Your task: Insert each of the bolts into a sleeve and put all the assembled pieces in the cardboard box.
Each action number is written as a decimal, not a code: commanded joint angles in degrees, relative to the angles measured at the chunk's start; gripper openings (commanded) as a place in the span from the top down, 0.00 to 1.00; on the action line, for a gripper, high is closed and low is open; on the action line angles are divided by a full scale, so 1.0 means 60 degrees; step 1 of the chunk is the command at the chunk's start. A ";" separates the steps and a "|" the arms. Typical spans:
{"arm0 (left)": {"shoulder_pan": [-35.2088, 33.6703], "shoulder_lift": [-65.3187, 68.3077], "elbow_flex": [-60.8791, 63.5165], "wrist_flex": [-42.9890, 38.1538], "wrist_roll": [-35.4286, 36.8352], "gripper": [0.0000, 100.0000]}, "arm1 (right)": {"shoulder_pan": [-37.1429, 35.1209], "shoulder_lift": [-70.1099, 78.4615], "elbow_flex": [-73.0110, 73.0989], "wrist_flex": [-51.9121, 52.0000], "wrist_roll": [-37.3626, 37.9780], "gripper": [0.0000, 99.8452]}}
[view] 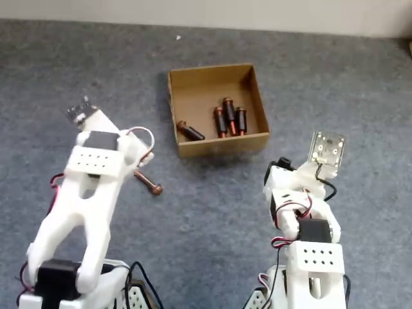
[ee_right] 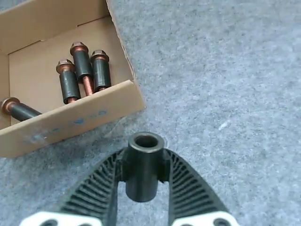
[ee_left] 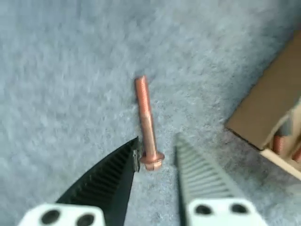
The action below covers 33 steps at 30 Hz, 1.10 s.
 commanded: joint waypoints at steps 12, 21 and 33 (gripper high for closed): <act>-0.0432 -0.1619 -0.0374 0.0073 -1.3099 0.98 | 0.0095 -0.0183 -0.0066 -0.0344 -0.0088 1.00; 0.0271 -0.0125 -0.0344 0.0703 -1.7407 0.93 | 0.0110 -0.0168 -0.0066 -0.0344 -0.0073 1.00; 0.0491 0.1941 -0.1223 0.0952 -2.0147 0.81 | 0.0125 -0.0168 -0.0066 -0.0344 -0.0029 1.00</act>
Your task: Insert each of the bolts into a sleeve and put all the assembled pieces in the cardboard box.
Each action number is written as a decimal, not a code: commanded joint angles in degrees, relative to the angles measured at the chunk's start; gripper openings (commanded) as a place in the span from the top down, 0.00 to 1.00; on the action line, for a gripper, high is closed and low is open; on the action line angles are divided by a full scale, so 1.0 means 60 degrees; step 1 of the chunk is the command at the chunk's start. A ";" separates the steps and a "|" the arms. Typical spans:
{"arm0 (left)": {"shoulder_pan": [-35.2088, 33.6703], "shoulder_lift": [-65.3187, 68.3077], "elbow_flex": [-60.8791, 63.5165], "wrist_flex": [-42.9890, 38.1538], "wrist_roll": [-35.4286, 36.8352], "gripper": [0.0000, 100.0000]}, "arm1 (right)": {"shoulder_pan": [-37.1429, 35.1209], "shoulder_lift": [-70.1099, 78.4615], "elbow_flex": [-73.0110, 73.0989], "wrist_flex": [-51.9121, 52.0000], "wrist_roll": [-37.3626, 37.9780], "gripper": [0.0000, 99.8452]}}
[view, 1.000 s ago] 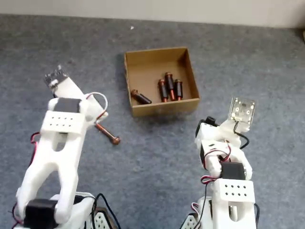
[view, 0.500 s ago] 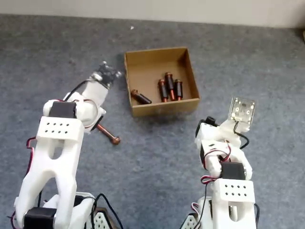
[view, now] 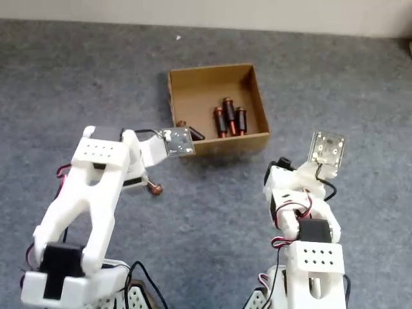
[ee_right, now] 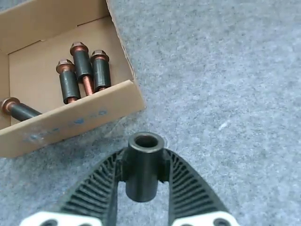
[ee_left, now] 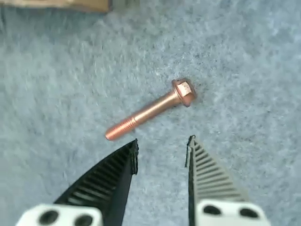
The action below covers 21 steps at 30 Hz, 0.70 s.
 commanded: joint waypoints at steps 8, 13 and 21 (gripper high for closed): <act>0.0916 0.2366 -0.1619 0.0088 -0.1114 0.81 | 0.0125 -0.0168 -0.0066 -0.0344 -0.0029 0.99; 0.0989 0.3304 -0.2366 0.0088 -0.1128 0.83 | 0.0125 -0.0168 -0.0066 -0.0344 -0.0029 0.99; 0.0989 0.4081 -0.2440 0.0088 -0.1143 0.98 | 0.0125 -0.0183 -0.0066 -0.0344 -0.0029 0.99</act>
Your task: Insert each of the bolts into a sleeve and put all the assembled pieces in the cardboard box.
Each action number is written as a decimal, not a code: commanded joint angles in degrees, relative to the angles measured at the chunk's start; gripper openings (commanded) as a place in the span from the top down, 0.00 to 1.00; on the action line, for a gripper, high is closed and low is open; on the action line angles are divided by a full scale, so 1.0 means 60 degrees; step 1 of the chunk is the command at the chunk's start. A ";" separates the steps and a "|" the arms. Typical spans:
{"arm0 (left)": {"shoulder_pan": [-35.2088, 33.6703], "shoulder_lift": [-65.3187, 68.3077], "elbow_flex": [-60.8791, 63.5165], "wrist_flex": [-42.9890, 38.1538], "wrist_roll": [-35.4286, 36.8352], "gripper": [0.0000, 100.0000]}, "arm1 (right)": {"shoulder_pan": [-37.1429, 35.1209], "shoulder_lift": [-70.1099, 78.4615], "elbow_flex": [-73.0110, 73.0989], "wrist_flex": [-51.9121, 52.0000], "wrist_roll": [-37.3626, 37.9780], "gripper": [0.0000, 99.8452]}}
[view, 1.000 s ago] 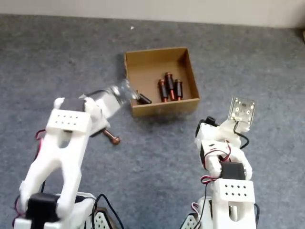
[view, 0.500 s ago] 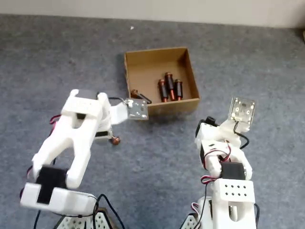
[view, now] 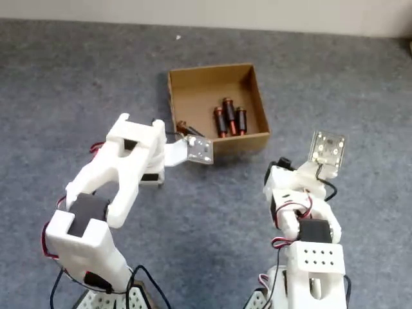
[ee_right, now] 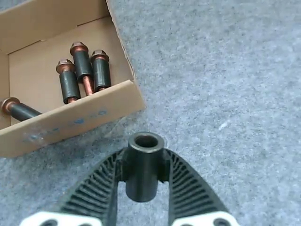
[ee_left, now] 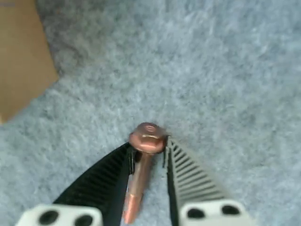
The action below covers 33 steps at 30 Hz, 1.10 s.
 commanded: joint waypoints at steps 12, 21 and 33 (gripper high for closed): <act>0.0007 -0.0051 -0.0300 0.0073 0.1128 1.00 | 0.0125 -0.0183 -0.0066 -0.0344 -0.0029 0.99; 0.0081 -0.3656 0.0549 0.0000 0.3956 1.00 | 0.0051 -0.0227 -0.0066 -0.0330 -0.0073 0.99; 0.0286 -0.8359 0.2337 -0.1392 0.9582 1.00 | -0.1048 -0.0256 -0.0110 -0.0330 -0.0088 0.99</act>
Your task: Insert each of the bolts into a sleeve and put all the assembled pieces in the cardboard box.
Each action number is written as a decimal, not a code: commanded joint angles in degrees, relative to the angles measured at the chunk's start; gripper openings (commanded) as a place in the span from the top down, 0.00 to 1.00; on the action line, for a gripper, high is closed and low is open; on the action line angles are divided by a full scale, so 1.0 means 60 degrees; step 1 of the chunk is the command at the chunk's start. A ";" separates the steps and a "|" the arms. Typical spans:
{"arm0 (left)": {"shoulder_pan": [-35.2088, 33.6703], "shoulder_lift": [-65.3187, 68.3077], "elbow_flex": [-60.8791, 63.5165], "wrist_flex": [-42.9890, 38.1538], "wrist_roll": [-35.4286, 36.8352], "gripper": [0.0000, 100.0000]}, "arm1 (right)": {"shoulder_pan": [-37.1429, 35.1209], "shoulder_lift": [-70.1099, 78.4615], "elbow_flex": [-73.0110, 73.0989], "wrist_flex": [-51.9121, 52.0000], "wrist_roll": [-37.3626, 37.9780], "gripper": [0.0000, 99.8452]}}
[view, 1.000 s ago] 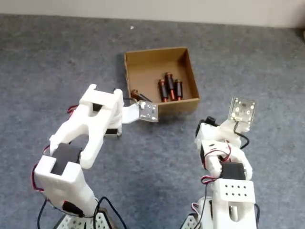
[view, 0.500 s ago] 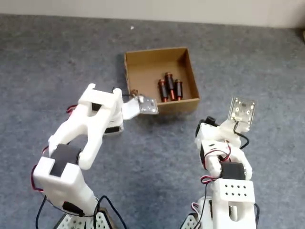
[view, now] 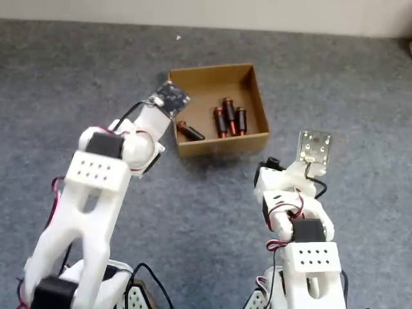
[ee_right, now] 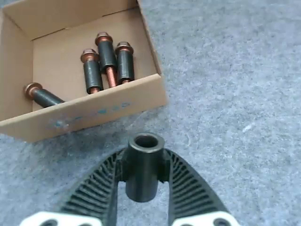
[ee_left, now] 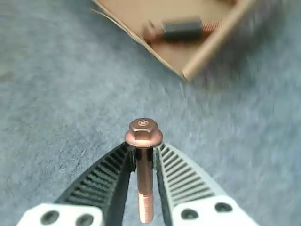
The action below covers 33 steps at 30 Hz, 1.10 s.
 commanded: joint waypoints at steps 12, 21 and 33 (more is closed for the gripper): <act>0.0784 -0.5018 0.1531 -0.1963 0.3985 1.00 | -0.1209 -0.3333 0.0769 -0.0344 0.0000 0.99; 0.1810 -0.6425 0.1531 -0.2462 0.5348 1.00 | -0.3158 -0.5077 0.2498 -0.2454 0.1363 0.99; 0.3582 -0.6601 0.2103 -0.3810 0.5846 1.00 | -0.4315 -0.6821 0.4198 -0.3070 0.2198 0.99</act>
